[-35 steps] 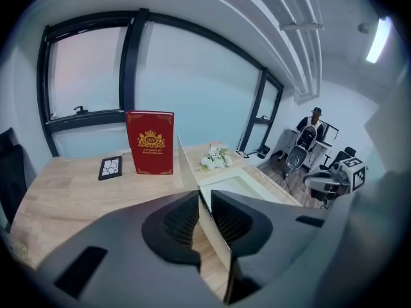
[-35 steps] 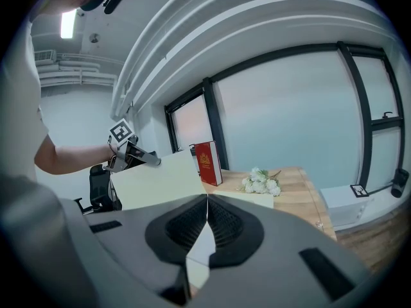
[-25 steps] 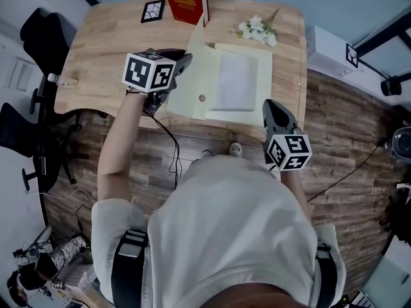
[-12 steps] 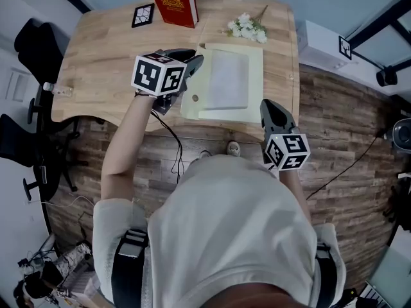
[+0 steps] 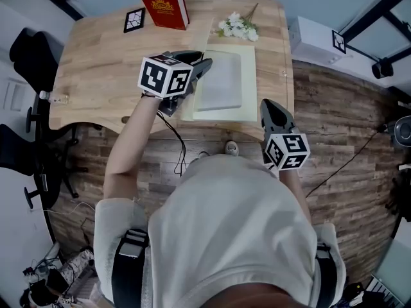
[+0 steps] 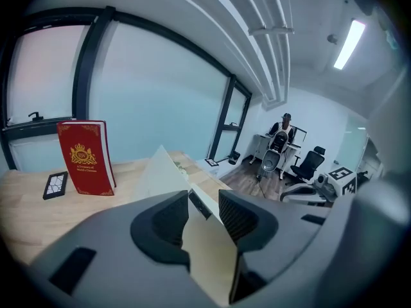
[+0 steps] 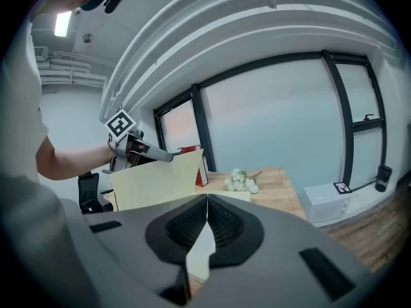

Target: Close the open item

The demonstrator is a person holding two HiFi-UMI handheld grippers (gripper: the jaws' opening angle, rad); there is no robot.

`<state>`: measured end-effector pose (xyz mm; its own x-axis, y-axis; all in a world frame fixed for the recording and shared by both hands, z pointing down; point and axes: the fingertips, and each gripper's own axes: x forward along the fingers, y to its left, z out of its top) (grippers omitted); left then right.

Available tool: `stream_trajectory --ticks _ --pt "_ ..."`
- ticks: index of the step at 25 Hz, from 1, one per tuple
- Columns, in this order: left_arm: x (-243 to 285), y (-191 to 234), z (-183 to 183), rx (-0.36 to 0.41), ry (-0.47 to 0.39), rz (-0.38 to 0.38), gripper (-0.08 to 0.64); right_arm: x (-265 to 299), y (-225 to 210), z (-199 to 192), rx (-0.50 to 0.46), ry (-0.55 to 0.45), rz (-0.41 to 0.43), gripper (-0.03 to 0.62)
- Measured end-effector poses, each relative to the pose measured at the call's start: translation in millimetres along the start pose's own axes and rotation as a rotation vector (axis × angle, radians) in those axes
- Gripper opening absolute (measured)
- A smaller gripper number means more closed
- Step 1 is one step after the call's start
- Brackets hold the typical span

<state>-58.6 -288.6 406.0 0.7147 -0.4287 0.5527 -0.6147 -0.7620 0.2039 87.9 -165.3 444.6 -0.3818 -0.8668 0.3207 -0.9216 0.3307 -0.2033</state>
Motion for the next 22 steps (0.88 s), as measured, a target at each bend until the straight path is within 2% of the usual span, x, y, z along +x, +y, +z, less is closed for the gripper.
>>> stream_trajectory --ticks 12,22 --pt "25 -15 1 -0.059 -0.034 -0.088 0.140 -3 -8 -1 0.002 0.001 -0.018 0.018" --pt "50 -25 -3 -0.106 -0.017 -0.156 0.140 -7 -19 -2 0.008 0.004 -0.045 0.018"
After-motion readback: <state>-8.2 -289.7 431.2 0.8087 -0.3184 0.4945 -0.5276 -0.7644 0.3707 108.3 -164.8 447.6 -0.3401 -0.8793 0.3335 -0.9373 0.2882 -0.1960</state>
